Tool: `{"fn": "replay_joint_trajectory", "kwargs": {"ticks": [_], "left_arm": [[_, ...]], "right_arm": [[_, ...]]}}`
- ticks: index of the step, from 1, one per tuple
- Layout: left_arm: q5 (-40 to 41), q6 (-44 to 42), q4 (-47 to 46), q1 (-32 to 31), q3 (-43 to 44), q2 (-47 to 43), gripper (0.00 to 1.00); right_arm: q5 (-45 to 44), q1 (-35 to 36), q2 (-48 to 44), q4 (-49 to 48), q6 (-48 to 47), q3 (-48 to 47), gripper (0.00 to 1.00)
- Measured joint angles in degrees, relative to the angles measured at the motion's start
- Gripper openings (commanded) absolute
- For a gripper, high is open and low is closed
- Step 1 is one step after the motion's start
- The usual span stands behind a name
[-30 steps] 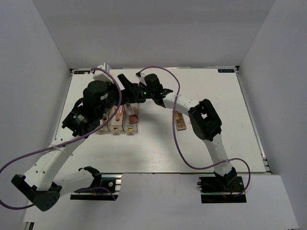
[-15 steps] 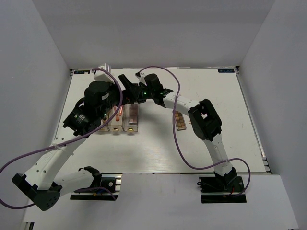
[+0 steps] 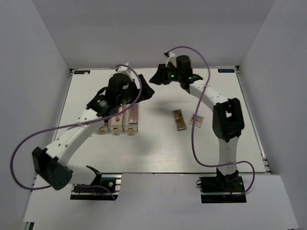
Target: Organize the makeup
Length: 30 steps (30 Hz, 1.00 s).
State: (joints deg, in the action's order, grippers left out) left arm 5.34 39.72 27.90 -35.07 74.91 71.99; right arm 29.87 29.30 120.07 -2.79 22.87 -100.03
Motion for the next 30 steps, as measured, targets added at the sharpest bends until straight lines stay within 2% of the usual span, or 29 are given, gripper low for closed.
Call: {"fn": "replay_joint_trajectory", "kwargs": {"ticks": [2, 3, 6, 9, 14, 17, 23, 30], "left_arm": [[-1.51, 0.17, 0.09, -0.37, 1.57, 5.51, 0.98], [-2.19, 0.2, 0.61, -0.72, 2.95, 8.61, 0.97], [-3.76, 0.26, 2.91, -2.86, 8.41, 18.64, 0.97], [-3.91, 0.61, 7.76, -5.97, 17.55, 29.94, 0.98], [-1.7, 2.64, 16.92, -11.34, 34.16, 47.43, 0.98], [-0.61, 4.07, 20.83, -13.75, 39.1, 54.25, 0.98], [1.79, 6.75, 24.37, -16.65, 41.16, 60.5, 0.98], [4.72, 8.46, 23.58, -17.27, 41.55, 62.79, 0.98]], "right_arm": [[-0.22, -4.48, -3.69, 1.9, -2.56, 2.97, 0.81], [-0.37, -6.91, -5.29, 2.93, -4.42, 4.33, 0.89], [-1.53, -14.03, -8.81, 6.93, -9.97, 8.04, 0.89], [-3.52, -19.87, -11.06, 12.31, -15.06, 11.76, 0.89], [-6.23, -24.33, -13.77, 19.41, -20.02, 17.7, 0.85], [-7.28, -26.25, -17.86, 20.61, -21.86, 24.22, 0.83], [-7.17, -29.59, -25.03, 20.35, -23.06, 31.65, 0.82], [-5.51, -31.87, -25.99, 18.95, -22.58, 34.23, 0.81]]}}
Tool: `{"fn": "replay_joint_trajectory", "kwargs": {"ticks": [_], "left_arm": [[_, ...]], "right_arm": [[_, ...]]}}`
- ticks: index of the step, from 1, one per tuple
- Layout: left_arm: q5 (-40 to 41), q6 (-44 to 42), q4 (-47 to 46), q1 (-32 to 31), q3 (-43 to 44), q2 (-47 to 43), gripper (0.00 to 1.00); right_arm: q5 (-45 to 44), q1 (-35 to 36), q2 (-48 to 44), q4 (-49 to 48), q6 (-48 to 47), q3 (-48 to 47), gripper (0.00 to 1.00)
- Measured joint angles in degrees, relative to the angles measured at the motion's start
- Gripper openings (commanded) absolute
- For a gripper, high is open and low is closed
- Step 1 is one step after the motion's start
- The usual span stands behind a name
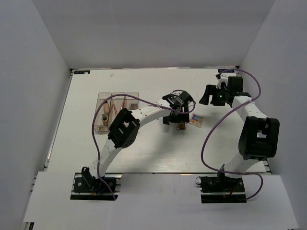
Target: Organize the makeup
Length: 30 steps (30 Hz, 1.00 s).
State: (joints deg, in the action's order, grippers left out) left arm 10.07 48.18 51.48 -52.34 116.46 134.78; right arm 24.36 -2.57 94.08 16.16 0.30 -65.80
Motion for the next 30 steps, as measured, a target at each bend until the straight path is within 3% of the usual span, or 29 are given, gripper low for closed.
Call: {"fn": "replay_joint_trajectory", "kwargs": {"ticks": [12, 30], "left_arm": [[2.27, 2.05, -5.68, -0.74, 1.95, 2.62, 0.98], [8.66, 2.4, -1.97, -1.11, 4.94, 4.76, 0.97]], "right_arm": [[3.08, -0.85, -0.68, -1.81, 2.36, 3.72, 0.8], [5.25, -2.03, -1.9, -4.31, 5.18, 5.66, 0.8]]}}
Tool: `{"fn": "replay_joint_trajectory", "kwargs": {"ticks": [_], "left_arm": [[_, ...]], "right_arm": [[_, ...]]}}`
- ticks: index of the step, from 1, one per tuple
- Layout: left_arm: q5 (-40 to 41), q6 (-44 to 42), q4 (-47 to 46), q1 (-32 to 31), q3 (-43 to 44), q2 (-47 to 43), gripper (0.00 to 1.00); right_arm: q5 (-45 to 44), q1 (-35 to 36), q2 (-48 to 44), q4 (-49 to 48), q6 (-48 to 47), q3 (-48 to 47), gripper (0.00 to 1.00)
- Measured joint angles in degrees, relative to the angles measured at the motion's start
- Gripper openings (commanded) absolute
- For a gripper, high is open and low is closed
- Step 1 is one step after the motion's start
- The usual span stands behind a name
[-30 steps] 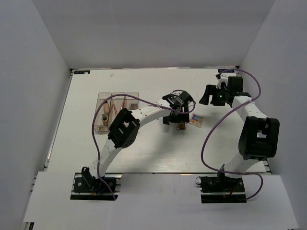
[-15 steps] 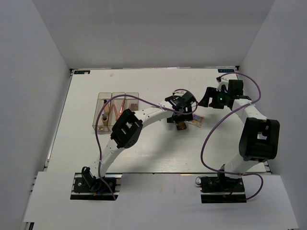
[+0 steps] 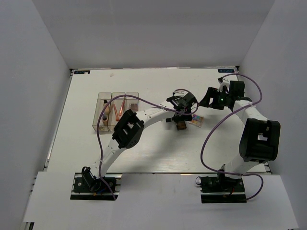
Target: Organize the makeup
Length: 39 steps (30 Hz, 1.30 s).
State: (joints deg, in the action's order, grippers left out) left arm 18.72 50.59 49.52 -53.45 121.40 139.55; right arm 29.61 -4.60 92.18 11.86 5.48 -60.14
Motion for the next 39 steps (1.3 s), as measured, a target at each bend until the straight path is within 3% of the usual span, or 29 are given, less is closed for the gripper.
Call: {"fn": "replay_joint_trajectory", "kwargs": {"ticks": [13, 17, 21, 24, 25, 26, 31, 33, 39], "left_arm": [[5.62, -1.86, 4.26, -0.48, 0.39, 1.07, 0.91], [6.4, -1.49, 1.05, -0.39, -6.78, -2.62, 0.83], [6.49, -2.19, -2.27, -0.28, -13.31, -6.49, 0.71], [6.19, -4.33, -3.26, -0.28, -13.75, -6.71, 0.56], [6.16, -4.94, -3.48, -0.28, -13.79, -6.73, 0.43], [6.12, -5.49, -3.69, -0.28, -13.88, -6.8, 0.38], [4.59, -7.96, -6.19, 0.42, -17.33, -9.03, 0.2], [3.96, -8.57, -6.23, 0.83, -19.71, -10.91, 0.09], [2.38, -9.79, -1.75, 4.63, -26.25, -19.37, 0.08]], "right_arm": [[1.09, -0.55, -0.87, -1.25, 1.73, 1.97, 0.79], [1.31, -0.68, -1.07, -1.6, 1.92, 2.05, 0.8], [1.88, -0.7, -1.51, -1.88, 2.12, 2.75, 0.79], [2.14, -0.7, -1.51, -1.88, 2.36, 2.93, 0.79], [2.25, -0.7, -1.51, -1.9, 2.49, 2.93, 0.79], [2.32, -0.7, -1.51, -1.92, 2.54, 2.93, 0.79], [2.34, -0.7, -2.03, -1.9, 2.62, 2.93, 0.79], [2.34, -0.7, -2.62, -1.9, 2.62, 2.99, 0.79], [2.78, -0.7, -3.67, -2.14, 2.47, 3.89, 0.75]]}}
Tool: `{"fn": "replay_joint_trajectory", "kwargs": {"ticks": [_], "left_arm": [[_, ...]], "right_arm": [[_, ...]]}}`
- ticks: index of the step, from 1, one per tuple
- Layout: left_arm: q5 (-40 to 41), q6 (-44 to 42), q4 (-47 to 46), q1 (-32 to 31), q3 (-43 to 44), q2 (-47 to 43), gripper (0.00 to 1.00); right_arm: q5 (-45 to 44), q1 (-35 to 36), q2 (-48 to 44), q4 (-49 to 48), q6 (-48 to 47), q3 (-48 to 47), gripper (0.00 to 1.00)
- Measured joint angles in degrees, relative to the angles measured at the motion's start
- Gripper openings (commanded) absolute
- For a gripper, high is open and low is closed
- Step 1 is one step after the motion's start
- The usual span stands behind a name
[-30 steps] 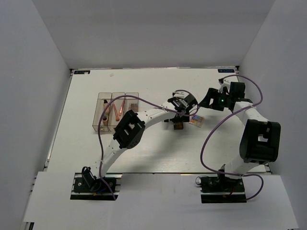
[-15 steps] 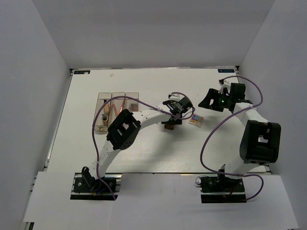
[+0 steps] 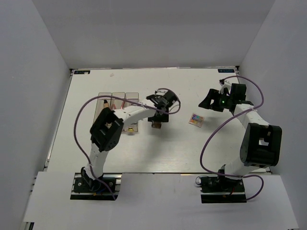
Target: Organize the makeup
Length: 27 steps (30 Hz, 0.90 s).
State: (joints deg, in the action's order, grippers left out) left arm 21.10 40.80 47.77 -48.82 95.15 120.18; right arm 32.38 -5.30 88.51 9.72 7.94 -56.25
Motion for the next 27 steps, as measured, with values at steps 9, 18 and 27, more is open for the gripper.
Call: {"fn": "replay_joint_trajectory", "kwargs": {"ticks": [9, 18, 27], "left_arm": [[1.86, -0.26, -0.35, 9.92, -4.2, -19.43, 0.09], [3.72, -2.45, 0.28, 16.5, -13.33, -21.27, 0.14], [4.46, -5.51, -0.61, 19.47, -13.79, -17.7, 0.49]], "right_arm": [[0.96, 0.02, 0.02, 0.26, -0.66, 0.26, 0.74], [1.62, 0.02, 0.04, 0.85, -1.33, 0.24, 0.74], [2.54, 0.07, 0.24, 2.36, -2.56, 0.02, 0.79]]}}
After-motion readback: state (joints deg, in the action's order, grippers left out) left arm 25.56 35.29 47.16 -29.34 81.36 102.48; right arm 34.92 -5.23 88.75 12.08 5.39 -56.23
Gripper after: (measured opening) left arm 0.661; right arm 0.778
